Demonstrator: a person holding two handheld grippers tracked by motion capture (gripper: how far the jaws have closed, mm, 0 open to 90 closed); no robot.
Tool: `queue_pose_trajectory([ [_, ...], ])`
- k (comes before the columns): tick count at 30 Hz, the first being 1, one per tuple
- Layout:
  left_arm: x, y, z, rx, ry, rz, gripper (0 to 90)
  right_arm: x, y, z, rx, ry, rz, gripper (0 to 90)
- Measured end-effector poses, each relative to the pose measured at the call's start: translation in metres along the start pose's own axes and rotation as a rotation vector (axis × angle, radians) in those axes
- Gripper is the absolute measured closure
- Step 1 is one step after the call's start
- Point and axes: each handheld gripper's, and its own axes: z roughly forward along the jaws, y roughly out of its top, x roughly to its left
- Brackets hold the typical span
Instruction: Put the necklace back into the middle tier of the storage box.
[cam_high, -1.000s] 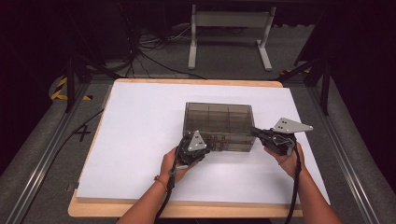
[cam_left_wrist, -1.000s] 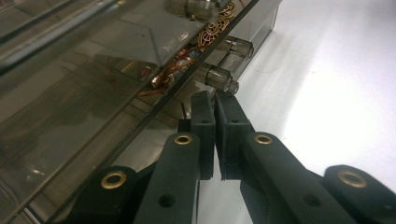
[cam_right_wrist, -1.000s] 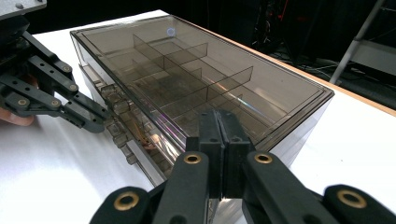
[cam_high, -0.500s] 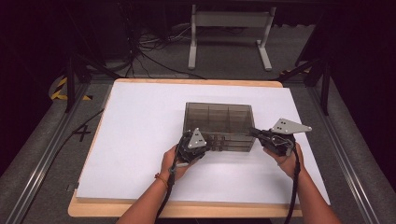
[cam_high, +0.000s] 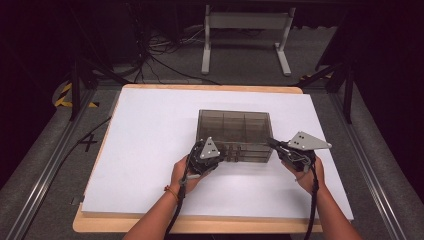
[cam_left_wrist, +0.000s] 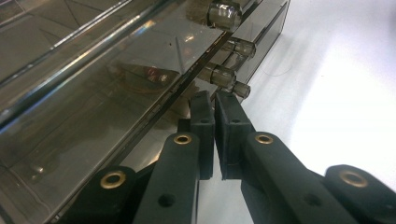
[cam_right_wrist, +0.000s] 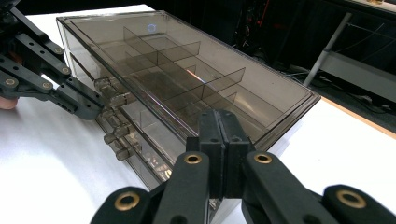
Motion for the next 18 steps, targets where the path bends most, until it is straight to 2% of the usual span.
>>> queue_pose_trajectory([
  [11,0.0024,-0.0040,-0.0028,0.016,-0.013,0.000,86.0,-0.0003,0.0004,-0.0014,0.003,0.000,0.001,90.0],
  [18,0.0013,-0.0056,-0.0085,0.003,-0.018,0.007,84.9,0.0009,0.0007,-0.0040,0.007,-0.010,-0.015,90.0],
])
